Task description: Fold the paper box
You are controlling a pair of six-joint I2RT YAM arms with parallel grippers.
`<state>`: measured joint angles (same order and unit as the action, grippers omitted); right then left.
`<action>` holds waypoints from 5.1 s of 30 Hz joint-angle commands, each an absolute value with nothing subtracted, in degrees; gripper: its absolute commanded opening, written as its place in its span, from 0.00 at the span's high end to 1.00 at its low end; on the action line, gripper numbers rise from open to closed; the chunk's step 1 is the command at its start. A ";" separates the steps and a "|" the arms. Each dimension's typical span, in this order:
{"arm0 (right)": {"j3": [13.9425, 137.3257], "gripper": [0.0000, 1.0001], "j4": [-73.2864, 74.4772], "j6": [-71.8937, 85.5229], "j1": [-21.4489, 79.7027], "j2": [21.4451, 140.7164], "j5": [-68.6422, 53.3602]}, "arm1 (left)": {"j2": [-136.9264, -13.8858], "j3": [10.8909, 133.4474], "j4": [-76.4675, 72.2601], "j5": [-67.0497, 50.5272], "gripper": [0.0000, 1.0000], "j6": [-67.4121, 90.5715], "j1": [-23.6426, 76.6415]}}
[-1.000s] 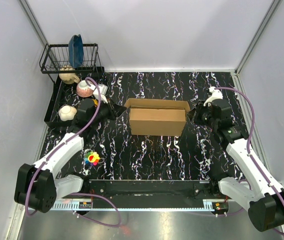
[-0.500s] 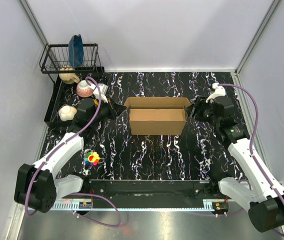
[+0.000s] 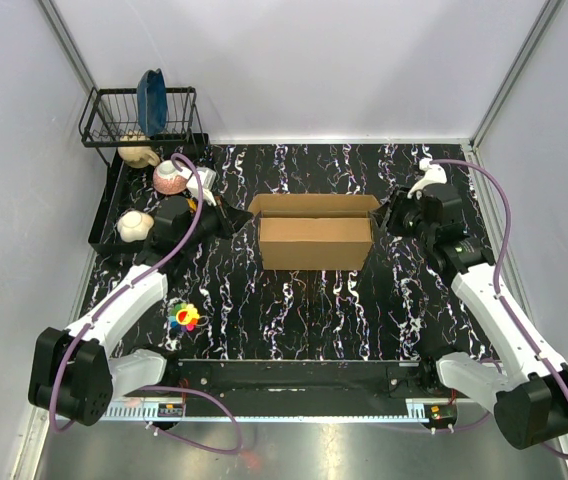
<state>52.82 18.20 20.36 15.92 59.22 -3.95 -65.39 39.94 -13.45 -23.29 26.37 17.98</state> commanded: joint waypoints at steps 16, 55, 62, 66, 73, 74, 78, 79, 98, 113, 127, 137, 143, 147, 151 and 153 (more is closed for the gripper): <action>54.23 0.57 14.85 19.25 16.43 60.56 -1.94 | -64.60 41.57 -15.29 -22.33 0.91 25.49 18.19; 53.00 0.71 6.06 15.56 16.35 65.57 0.18 | -64.77 42.10 -14.59 -22.59 0.92 25.22 18.28; 53.08 0.82 7.20 17.66 16.44 64.07 -2.46 | -64.69 42.28 -14.50 -22.41 0.92 25.22 18.28; 53.09 0.87 8.61 19.07 16.35 63.55 -3.51 | -64.86 42.54 -14.50 -22.24 0.92 25.31 18.28; 51.86 0.92 9.93 20.21 16.44 62.05 -4.66 | -65.13 42.80 -14.41 -22.06 0.92 25.75 18.28; 51.59 0.94 10.02 20.21 16.44 61.88 -4.75 | -65.04 42.80 -14.41 -22.15 0.92 25.75 18.28; 50.19 0.96 10.02 20.57 16.52 61.44 -5.01 | -65.21 42.71 -14.59 -22.15 0.92 26.01 18.28; 49.32 0.97 9.85 20.65 16.52 61.35 -4.92 | -65.30 42.71 -14.59 -22.06 0.92 26.02 18.37; 43.07 1.00 7.56 23.91 19.24 59.94 -4.57 | -64.78 42.10 -15.12 -20.83 0.92 26.46 19.07; 35.78 1.00 6.24 23.29 20.30 55.99 -1.93 | -63.28 40.87 -15.64 -19.60 0.92 27.60 19.42; 31.20 1.00 2.11 24.43 21.97 58.09 -0.35 | -63.81 41.04 -16.44 -18.02 0.91 29.44 19.60; 30.59 1.00 1.84 23.38 22.24 58.27 1.58 | -63.81 41.75 -16.44 -15.82 0.86 29.27 19.60; 30.76 1.00 1.93 23.20 22.32 58.54 1.32 | -64.33 43.42 -16.00 -15.38 0.81 28.21 19.60; 30.94 1.00 2.20 23.20 22.41 58.54 1.32 | -64.69 43.94 -16.35 -15.91 0.81 28.56 19.60; 31.20 1.00 2.55 23.12 22.59 58.36 1.58 | -64.95 44.12 -17.40 -17.92 0.89 30.75 19.60; 31.55 1.00 2.81 23.20 22.59 58.27 1.76 | -65.04 44.73 -17.40 -18.63 0.93 31.64 19.60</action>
<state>33.67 -10.68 23.81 21.23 56.38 2.57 -64.99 40.93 -13.45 -16.93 29.45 19.46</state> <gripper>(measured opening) 0.011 0.101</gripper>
